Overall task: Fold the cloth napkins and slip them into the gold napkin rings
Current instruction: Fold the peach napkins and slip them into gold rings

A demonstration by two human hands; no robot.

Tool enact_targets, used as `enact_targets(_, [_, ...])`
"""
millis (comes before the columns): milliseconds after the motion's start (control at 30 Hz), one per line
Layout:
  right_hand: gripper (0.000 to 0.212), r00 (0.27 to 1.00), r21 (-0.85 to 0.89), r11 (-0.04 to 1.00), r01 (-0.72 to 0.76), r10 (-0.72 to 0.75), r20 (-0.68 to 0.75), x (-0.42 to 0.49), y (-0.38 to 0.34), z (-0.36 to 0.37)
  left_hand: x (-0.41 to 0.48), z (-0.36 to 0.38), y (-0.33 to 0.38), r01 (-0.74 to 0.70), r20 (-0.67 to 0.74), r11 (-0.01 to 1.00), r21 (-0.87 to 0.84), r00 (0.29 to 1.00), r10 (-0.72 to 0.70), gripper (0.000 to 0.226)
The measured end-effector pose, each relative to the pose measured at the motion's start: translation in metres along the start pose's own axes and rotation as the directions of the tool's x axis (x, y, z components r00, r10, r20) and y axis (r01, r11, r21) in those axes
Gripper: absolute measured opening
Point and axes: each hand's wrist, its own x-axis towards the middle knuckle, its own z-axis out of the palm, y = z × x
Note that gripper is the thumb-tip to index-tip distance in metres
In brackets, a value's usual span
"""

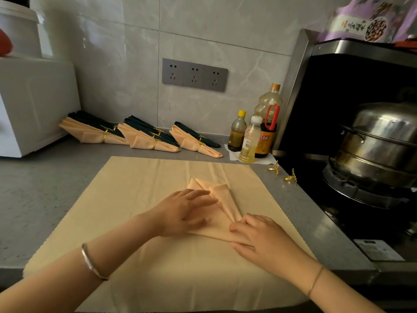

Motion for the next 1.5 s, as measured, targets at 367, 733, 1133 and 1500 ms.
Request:
enact_targets(367, [0.044, 0.985, -0.268, 0.959, 0.087, -0.123, -0.119, 0.012, -0.008, 0.009, -0.032, -0.028, -0.018, -0.151, 0.063, 0.936, 0.319, 0.988, 0.138, 0.058])
enact_targets(733, [0.007, 0.981, 0.192, 0.967, -0.169, 0.147, 0.124, -0.009, 0.02, -0.014, -0.029, -0.015, -0.001, -0.093, -0.162, 0.983, 0.159, 0.98, 0.119, 0.029])
enact_targets(1133, [0.016, 0.926, 0.423, 0.844, -0.329, 0.376, -0.029, 0.007, 0.019, 0.003, 0.008, -0.001, 0.004, 0.325, -0.216, 0.93, -0.174, 0.908, -0.358, 0.031])
enact_targets(1500, [0.032, 0.967, 0.282, 0.926, -0.252, 0.228, 0.115, 0.013, 0.026, 0.007, 0.023, 0.012, 0.004, 0.09, -0.079, 0.986, 0.137, 0.994, -0.08, 0.073])
